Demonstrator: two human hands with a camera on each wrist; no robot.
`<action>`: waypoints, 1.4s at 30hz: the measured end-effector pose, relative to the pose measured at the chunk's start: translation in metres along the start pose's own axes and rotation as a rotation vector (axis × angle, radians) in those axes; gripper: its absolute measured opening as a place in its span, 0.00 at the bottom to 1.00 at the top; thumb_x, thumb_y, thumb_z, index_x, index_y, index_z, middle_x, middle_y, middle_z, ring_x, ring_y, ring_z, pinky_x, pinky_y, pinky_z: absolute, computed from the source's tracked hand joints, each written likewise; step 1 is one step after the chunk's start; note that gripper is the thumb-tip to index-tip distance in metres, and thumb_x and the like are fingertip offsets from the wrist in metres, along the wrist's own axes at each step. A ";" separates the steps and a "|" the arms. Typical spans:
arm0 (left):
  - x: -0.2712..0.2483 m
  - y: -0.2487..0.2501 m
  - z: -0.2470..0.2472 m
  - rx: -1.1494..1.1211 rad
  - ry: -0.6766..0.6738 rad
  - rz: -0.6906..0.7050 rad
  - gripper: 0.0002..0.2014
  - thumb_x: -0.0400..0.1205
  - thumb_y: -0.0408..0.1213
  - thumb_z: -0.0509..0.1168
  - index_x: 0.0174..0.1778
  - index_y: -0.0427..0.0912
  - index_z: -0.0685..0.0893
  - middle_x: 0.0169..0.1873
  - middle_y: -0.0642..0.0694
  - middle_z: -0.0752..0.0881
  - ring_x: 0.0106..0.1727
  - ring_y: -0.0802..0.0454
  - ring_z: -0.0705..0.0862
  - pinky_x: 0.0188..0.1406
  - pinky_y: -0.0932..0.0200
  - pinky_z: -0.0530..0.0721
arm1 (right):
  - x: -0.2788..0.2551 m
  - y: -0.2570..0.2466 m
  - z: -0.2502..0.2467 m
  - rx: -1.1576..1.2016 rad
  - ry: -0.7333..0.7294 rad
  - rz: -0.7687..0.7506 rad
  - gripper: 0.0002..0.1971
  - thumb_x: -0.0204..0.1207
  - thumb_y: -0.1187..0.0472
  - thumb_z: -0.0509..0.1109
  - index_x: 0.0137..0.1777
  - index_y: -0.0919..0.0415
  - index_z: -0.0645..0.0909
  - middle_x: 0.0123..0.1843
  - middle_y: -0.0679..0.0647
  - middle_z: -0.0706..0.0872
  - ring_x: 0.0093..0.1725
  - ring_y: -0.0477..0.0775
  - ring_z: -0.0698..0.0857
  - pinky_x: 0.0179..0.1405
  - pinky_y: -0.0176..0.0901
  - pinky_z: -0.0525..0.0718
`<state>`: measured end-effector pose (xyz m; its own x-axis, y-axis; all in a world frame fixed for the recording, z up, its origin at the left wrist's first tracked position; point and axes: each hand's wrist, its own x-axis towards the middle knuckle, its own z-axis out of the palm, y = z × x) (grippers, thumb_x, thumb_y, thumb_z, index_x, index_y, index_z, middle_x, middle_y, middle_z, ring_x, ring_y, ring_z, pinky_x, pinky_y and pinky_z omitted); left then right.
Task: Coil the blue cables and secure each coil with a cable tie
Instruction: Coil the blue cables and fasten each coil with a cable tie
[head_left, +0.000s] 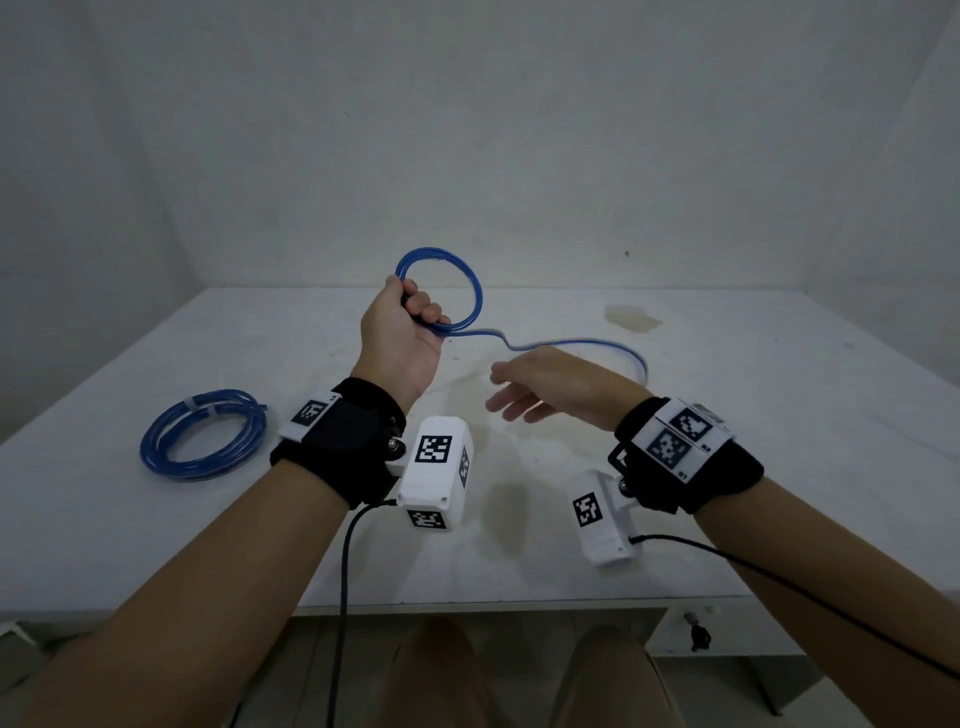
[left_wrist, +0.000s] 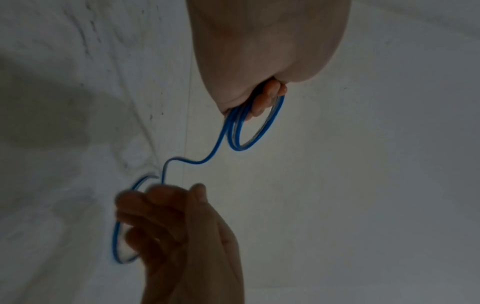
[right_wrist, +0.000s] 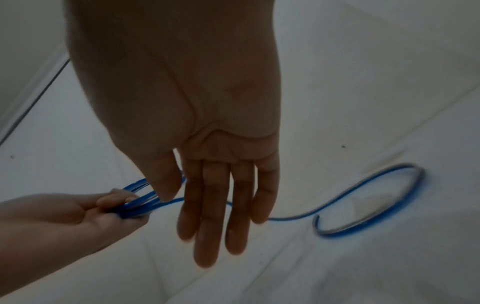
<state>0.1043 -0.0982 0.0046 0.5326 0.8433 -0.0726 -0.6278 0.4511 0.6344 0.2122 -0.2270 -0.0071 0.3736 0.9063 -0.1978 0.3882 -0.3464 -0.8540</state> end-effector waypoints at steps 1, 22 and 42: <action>0.000 -0.002 0.001 0.000 0.000 -0.005 0.20 0.91 0.42 0.49 0.33 0.44 0.71 0.18 0.52 0.67 0.20 0.55 0.65 0.32 0.61 0.69 | 0.002 0.002 0.001 0.142 0.001 0.024 0.14 0.86 0.53 0.59 0.57 0.62 0.79 0.56 0.57 0.90 0.49 0.54 0.87 0.54 0.48 0.83; -0.028 -0.049 0.012 0.457 -0.125 -0.092 0.15 0.89 0.39 0.51 0.36 0.43 0.71 0.19 0.53 0.66 0.22 0.56 0.64 0.31 0.60 0.69 | 0.001 0.024 -0.018 0.329 0.462 -0.004 0.12 0.76 0.67 0.62 0.59 0.61 0.75 0.33 0.62 0.87 0.26 0.56 0.86 0.31 0.43 0.84; -0.031 -0.056 0.014 0.344 -0.143 -0.297 0.19 0.90 0.42 0.52 0.32 0.43 0.72 0.17 0.55 0.63 0.16 0.59 0.59 0.17 0.66 0.65 | -0.012 0.030 -0.030 0.584 0.337 0.000 0.09 0.83 0.63 0.59 0.46 0.63 0.79 0.34 0.57 0.82 0.33 0.55 0.80 0.40 0.46 0.80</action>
<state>0.1311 -0.1533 -0.0179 0.7483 0.6331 -0.1982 -0.2253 0.5235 0.8217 0.2449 -0.2550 -0.0157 0.6527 0.7484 -0.1178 -0.0958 -0.0728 -0.9927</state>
